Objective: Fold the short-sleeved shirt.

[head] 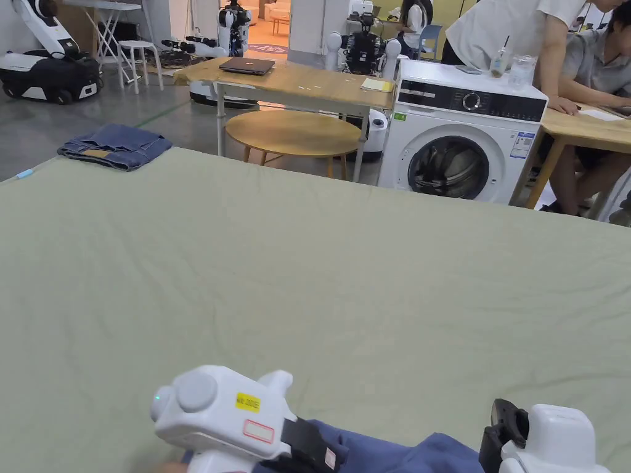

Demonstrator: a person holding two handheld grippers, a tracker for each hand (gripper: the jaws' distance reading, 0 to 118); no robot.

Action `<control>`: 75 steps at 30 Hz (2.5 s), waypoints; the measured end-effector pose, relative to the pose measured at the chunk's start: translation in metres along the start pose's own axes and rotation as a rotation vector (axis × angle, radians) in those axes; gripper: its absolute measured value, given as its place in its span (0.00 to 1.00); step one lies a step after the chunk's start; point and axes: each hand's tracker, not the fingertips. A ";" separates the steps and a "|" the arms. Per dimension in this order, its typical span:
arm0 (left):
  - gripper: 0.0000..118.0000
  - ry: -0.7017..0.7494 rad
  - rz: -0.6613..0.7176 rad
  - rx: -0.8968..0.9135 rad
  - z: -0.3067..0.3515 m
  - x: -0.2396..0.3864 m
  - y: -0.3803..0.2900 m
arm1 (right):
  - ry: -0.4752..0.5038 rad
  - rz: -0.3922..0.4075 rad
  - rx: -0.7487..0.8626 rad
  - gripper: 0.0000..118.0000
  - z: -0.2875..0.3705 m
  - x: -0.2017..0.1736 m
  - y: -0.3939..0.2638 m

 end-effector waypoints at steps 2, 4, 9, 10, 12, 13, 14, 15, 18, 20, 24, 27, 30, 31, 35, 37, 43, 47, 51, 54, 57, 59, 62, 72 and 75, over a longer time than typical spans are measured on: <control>0.00 -0.009 0.013 0.050 0.034 -0.001 0.003 | 0.000 0.001 0.002 0.00 -0.001 0.000 0.001; 0.00 0.023 0.015 0.082 0.064 -0.008 0.006 | 0.002 0.000 0.002 0.00 -0.002 0.000 0.001; 0.09 0.176 0.048 0.142 0.121 -0.041 0.003 | 0.012 -0.004 0.000 0.00 -0.007 -0.004 0.002; 0.19 0.181 0.066 0.151 0.130 -0.049 0.000 | 0.016 -0.004 -0.001 0.00 -0.008 -0.005 0.003; 0.43 0.171 0.097 0.161 0.141 -0.069 -0.004 | 0.024 -0.004 -0.002 0.00 -0.009 -0.009 0.003; 0.42 0.155 0.119 0.174 0.144 -0.075 -0.007 | 0.027 -0.003 -0.002 0.00 -0.009 -0.010 0.003; 0.45 0.157 0.131 0.161 0.146 -0.085 -0.010 | 0.033 -0.002 -0.003 0.00 -0.010 -0.012 0.003; 0.48 0.149 0.144 0.156 0.145 -0.094 -0.014 | 0.036 -0.002 -0.005 0.00 -0.011 -0.013 0.003; 0.48 0.087 0.178 0.131 0.132 -0.111 -0.022 | 0.044 -0.005 -0.009 0.00 -0.013 -0.016 0.003; 0.48 0.007 0.208 0.087 0.116 -0.124 -0.026 | 0.047 -0.004 -0.013 0.00 -0.014 -0.018 0.003; 0.48 -0.166 0.222 0.074 0.087 -0.138 -0.026 | 0.051 -0.006 -0.020 0.00 -0.014 -0.018 0.002; 0.46 -0.203 0.254 0.110 0.075 -0.154 -0.019 | 0.046 -0.008 -0.024 0.00 -0.013 -0.017 0.001; 0.06 -0.137 0.244 0.101 0.066 -0.145 -0.016 | 0.040 -0.013 -0.028 0.00 -0.012 -0.014 0.000; 0.06 -0.041 0.237 0.086 0.062 -0.142 -0.014 | 0.038 -0.015 -0.030 0.00 -0.012 -0.012 -0.001; 0.05 -0.012 0.180 0.119 0.068 -0.127 -0.015 | 0.026 -0.018 -0.033 0.00 -0.010 -0.007 -0.002; 0.04 -0.006 0.168 0.116 0.077 -0.114 -0.016 | 0.021 -0.021 -0.033 0.00 -0.009 -0.003 -0.001; 0.03 -0.001 0.101 0.182 0.119 -0.081 -0.008 | 0.014 -0.022 -0.024 0.00 -0.009 0.003 0.002; 0.03 0.047 0.097 0.214 0.157 -0.058 -0.007 | 0.018 -0.024 -0.013 0.00 -0.009 0.003 0.006; 0.03 0.219 0.091 0.267 0.205 -0.040 -0.005 | 0.031 -0.020 0.001 0.00 -0.010 -0.001 0.012; 0.03 0.322 0.072 0.304 0.228 -0.025 -0.004 | 0.049 -0.018 0.016 0.00 -0.009 -0.005 0.016; 0.03 0.407 -0.032 0.279 0.227 -0.003 -0.001 | 0.061 -0.015 0.027 0.00 -0.007 -0.010 0.018; 0.04 0.453 -0.030 0.260 0.218 0.010 0.000 | 0.067 -0.018 0.030 0.00 -0.006 -0.011 0.018; 0.03 0.461 -0.062 0.230 0.198 0.027 0.005 | 0.073 -0.016 0.030 0.00 -0.005 -0.013 0.018; 0.04 0.442 -0.165 0.105 0.118 0.083 0.016 | 0.054 -0.011 0.017 0.00 0.002 -0.005 0.010; 0.04 0.473 -0.205 0.047 0.085 0.091 0.022 | 0.045 -0.020 0.011 0.00 0.003 -0.001 0.008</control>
